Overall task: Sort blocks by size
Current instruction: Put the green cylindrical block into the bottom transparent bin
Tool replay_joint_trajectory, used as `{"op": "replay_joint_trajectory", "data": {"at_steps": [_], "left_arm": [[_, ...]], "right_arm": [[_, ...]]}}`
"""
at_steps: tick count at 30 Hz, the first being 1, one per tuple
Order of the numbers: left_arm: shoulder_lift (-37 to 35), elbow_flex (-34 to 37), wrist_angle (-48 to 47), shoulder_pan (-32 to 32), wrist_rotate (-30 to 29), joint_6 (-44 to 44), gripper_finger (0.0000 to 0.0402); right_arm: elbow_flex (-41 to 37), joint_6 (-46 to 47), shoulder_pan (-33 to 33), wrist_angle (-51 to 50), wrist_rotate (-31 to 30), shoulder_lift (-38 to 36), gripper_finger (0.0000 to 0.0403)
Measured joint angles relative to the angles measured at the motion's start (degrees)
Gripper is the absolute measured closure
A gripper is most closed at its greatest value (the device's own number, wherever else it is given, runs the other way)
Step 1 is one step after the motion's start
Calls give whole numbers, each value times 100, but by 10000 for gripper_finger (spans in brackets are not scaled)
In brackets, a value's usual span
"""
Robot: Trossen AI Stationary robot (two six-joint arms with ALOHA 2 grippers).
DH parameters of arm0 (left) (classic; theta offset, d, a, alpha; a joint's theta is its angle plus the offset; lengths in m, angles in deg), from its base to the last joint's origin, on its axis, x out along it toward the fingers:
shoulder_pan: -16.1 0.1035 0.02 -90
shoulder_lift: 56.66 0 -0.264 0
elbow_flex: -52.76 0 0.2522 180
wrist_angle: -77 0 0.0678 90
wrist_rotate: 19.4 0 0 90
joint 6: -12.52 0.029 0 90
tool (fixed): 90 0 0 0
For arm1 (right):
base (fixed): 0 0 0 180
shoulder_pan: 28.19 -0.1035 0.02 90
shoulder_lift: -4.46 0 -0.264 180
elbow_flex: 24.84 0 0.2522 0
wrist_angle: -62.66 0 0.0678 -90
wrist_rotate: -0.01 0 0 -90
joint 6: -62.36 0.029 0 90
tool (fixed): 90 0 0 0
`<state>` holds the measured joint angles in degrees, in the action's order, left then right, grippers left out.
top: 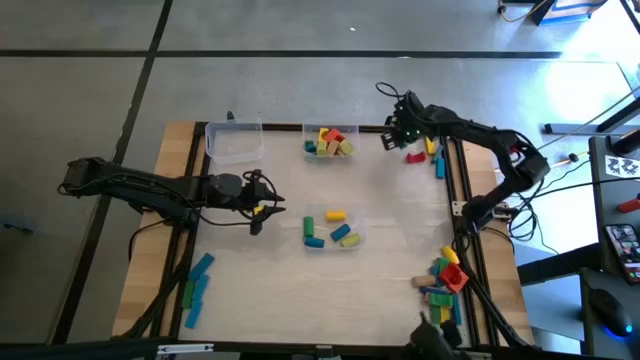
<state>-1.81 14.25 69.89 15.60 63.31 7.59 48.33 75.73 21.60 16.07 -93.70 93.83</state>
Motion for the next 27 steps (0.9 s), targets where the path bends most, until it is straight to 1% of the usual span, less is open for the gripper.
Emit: {"op": "replay_joint_trajectory", "data": {"at_steps": [4,8,15,18,27], "left_arm": [[0,0,0,1,0,0,271],[0,0,0,0,1,0,271],[0,0,1,1,1,-2,271],[0,0,0,1,0,-20,271],[0,0,2,1,0,-55,271]], "right_arm": [[0,-51,-585,26,187,-395,255],[0,-161,-1334,230,358,-675,258],[0,-138,-2571,969,577,-715,255],[0,-140,-3040,1197,583,-711,254],[0,-76,-4172,1581,515,-705,254]]}}
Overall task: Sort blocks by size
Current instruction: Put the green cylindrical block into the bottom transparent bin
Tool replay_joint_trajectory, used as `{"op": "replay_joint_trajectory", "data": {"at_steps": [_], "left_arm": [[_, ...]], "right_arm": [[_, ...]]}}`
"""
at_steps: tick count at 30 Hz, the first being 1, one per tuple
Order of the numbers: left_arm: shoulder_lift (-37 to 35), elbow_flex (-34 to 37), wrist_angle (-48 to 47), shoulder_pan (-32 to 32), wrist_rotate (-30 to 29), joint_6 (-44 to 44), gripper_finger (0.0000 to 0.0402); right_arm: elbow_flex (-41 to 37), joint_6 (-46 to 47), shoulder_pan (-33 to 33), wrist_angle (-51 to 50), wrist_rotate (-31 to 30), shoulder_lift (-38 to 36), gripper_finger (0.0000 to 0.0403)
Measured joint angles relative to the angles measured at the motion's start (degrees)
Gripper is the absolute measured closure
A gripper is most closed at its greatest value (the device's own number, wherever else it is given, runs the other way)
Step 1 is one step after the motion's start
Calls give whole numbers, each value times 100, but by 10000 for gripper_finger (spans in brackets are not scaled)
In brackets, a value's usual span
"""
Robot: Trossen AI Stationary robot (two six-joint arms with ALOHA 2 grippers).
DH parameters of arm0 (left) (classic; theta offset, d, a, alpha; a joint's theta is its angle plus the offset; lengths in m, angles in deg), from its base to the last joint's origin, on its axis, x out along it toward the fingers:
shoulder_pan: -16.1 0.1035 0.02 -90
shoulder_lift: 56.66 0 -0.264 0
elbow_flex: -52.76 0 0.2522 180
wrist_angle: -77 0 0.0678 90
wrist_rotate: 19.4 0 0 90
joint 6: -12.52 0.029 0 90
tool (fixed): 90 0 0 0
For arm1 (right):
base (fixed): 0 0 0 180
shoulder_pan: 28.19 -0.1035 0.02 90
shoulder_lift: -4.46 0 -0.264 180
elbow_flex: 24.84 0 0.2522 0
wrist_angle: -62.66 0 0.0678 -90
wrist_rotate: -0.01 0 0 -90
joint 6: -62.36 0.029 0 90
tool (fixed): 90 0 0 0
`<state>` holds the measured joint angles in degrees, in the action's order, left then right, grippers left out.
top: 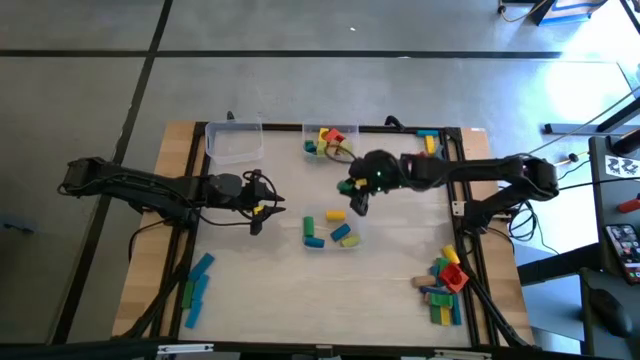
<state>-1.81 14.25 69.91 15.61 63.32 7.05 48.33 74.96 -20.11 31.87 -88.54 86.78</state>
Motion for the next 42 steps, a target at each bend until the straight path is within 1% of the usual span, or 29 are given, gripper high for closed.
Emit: {"op": "replay_joint_trajectory", "data": {"at_steps": [4,7,15,20,31,36,42], "left_arm": [[0,0,-2,0,1,-9,271],[0,0,-2,0,-1,-9,271],[0,0,0,0,0,-11,271],[0,0,-1,-1,1,-11,271],[1,0,-9,0,1,-11,271],[0,0,-11,-2,1,-40,271],[2,0,-22,-9,1,-55,271]], "right_arm": [[0,0,-396,7,-253,24,254],[-2,0,-629,32,-292,133,254],[-2,-4,-1016,163,-447,753,253],[-4,-2,-1049,414,-433,1200,253],[-4,-3,-1034,413,-428,1900,253],[-4,-6,-1036,454,-465,1954,247],[-4,-4,-1036,442,-480,1954,221]]}}
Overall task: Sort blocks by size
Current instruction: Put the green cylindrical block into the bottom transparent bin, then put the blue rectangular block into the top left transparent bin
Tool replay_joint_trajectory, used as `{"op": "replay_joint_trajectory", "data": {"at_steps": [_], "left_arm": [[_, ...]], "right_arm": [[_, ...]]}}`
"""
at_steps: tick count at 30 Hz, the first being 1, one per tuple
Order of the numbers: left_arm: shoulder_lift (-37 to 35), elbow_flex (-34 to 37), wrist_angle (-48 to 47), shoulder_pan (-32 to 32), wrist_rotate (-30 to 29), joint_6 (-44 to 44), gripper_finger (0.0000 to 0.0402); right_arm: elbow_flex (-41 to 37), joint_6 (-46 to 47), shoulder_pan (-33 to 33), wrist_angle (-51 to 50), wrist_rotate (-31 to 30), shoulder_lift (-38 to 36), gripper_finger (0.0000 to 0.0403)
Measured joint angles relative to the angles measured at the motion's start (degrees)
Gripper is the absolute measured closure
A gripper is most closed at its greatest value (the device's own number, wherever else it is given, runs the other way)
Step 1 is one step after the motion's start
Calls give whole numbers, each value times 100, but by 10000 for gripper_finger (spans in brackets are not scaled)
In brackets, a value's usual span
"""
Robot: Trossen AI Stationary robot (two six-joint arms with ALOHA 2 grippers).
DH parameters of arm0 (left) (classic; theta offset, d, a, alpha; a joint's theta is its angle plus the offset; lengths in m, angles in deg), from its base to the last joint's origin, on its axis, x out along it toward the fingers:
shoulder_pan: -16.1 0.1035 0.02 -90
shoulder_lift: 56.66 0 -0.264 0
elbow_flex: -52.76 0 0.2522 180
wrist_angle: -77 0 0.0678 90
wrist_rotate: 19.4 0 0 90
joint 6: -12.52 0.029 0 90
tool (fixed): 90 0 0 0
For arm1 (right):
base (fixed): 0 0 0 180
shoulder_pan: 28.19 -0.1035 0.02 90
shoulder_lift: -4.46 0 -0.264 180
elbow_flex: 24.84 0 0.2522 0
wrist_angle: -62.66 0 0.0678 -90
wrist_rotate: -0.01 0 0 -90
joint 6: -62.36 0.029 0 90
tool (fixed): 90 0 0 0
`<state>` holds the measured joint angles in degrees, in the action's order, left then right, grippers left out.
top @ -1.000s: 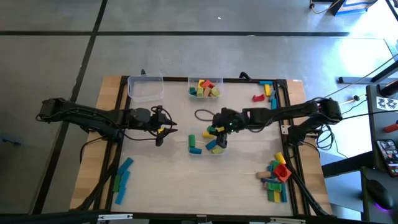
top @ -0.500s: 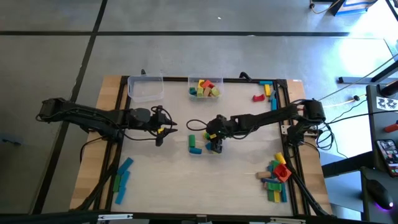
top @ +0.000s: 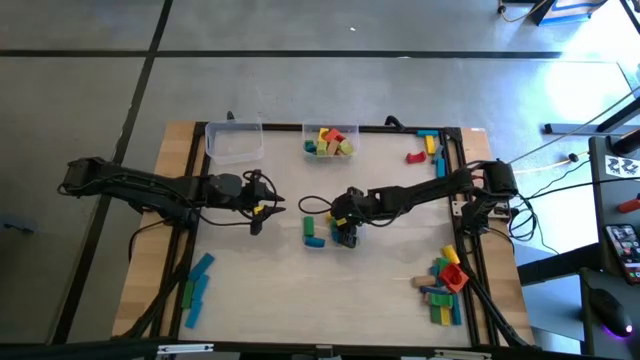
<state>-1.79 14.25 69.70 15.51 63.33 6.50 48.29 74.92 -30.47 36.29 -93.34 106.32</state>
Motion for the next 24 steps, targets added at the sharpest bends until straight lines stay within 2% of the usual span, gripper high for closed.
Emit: {"op": "replay_joint_trajectory", "data": {"at_steps": [10,19,24], "left_arm": [[0,0,-2,-67,1,1,271],[0,0,46,-67,1,339,271],[0,-43,456,-57,2,523,258]], "right_arm": [[0,2,0,19,-9,-35,168],[586,-90,-354,-445,-17,-295,166],[833,-238,-649,-303,-73,-299,166]]}}
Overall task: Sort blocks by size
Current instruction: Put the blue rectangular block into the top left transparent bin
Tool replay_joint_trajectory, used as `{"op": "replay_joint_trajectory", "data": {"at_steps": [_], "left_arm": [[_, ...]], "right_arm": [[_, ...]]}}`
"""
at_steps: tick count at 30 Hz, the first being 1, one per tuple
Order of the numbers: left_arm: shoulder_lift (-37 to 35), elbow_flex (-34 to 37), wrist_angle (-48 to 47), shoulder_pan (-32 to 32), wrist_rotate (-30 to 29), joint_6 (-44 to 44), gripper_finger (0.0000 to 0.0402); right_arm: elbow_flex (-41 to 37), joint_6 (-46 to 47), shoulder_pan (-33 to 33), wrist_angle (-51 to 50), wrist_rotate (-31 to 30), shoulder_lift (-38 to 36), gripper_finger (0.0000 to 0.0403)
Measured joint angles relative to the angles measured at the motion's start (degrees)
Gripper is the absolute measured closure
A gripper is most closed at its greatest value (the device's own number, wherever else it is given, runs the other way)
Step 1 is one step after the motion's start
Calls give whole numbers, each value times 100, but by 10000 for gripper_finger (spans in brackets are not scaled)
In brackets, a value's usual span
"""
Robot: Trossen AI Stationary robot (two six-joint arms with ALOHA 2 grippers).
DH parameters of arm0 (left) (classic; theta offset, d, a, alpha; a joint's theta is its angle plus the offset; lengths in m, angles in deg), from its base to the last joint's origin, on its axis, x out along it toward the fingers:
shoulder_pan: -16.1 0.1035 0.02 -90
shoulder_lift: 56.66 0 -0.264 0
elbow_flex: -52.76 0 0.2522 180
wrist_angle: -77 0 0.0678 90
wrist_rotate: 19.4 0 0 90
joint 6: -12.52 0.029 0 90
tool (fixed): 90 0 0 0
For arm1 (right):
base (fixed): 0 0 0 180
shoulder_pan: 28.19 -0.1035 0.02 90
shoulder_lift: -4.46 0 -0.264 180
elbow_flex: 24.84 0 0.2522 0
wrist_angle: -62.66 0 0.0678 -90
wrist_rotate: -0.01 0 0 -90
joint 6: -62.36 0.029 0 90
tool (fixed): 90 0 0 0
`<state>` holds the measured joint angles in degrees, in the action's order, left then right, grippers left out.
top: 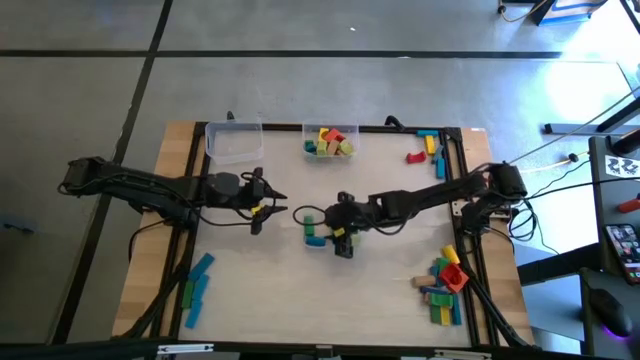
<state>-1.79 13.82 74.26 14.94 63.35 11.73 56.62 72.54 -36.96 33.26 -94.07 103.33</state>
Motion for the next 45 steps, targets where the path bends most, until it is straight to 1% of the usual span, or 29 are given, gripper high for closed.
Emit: {"op": "replay_joint_trajectory", "data": {"at_steps": [4,6,10,13,16,19,24,28,32,35,45], "left_arm": [[0,-212,-88,-44,4,127,215],[-2,-431,-403,-93,2,136,187],[0,-1110,-1765,-329,-2,31,140],[0,-1571,-2907,-589,-36,-346,123],[2,-1908,-3969,-888,-253,-1016,120],[2,-2038,-4859,-1181,-345,-1898,119],[4,-2044,-5918,-1704,-350,-3446,119],[4,-2044,-6527,-2108,-347,-4592,119],[96,-2044,-6955,-2447,-330,-5609,119],[304,-2044,-7122,-2685,-165,-6163,119],[1431,-2044,-7199,-3258,548,-6989,119]], "right_arm": [[0,-26,-266,372,-377,0,166],[0,-58,-379,500,-573,0,166],[0,-147,-567,618,-913,0,166],[0,-146,-660,617,-1099,0,166],[0,-128,-678,621,-1160,0,166],[0,-16,-671,619,-1184,0,166],[0,-13,-659,621,-1184,0,166],[0,-11,-660,619,-1183,0,166],[0,-11,-659,619,-1181,0,166],[0,-9,-659,614,-1181,0,166],[0,-6,-660,591,-1180,0,166]]}}
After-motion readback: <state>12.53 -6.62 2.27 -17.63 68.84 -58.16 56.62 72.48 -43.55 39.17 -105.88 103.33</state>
